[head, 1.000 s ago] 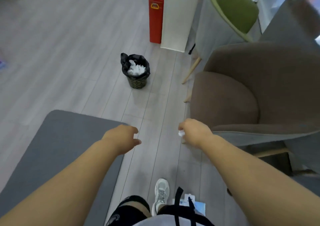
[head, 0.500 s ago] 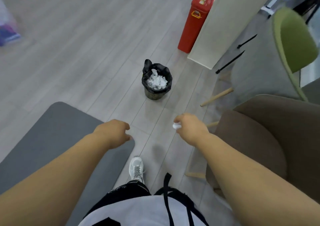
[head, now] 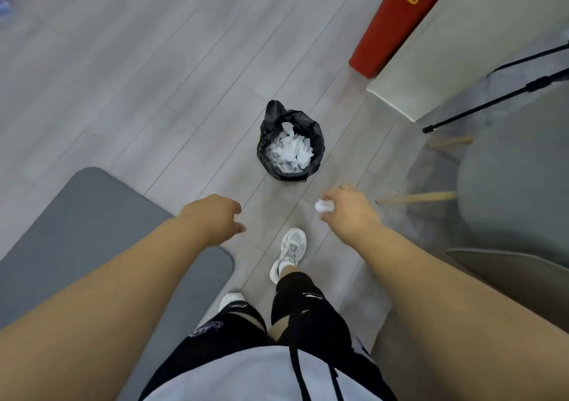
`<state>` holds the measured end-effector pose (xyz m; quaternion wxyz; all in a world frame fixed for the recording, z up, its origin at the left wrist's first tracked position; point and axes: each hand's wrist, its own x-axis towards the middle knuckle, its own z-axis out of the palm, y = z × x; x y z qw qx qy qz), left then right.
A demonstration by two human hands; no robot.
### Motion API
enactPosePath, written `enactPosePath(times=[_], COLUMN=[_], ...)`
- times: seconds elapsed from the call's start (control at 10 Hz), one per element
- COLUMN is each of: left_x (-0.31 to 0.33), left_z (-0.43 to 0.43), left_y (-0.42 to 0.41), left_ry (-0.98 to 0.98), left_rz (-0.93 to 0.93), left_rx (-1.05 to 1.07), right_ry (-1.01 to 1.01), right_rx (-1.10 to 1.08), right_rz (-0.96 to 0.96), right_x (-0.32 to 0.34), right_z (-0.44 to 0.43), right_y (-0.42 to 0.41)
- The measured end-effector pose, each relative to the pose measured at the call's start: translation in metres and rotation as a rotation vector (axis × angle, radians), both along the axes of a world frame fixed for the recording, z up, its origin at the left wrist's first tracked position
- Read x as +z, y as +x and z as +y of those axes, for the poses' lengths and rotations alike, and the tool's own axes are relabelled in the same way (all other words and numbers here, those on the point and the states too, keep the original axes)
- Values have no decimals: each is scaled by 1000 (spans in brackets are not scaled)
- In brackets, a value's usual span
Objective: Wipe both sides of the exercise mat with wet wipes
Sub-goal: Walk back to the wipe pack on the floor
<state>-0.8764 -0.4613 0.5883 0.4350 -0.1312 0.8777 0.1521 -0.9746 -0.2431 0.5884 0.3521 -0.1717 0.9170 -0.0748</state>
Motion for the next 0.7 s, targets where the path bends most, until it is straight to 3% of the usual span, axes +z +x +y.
enactPosePath(times=[0.3,0.7], left_x=[-84,-205], left_z=[-18,-70], left_y=[-124,-213], left_ry=[18,-7], left_rz=[-43,-64], left_rx=[41,-75], right_ry=[80,38], right_rx=[144,29], right_rz=[-52,-85], right_x=[-95,-241], right_z=[-32,-95], right_y=[-128,-195])
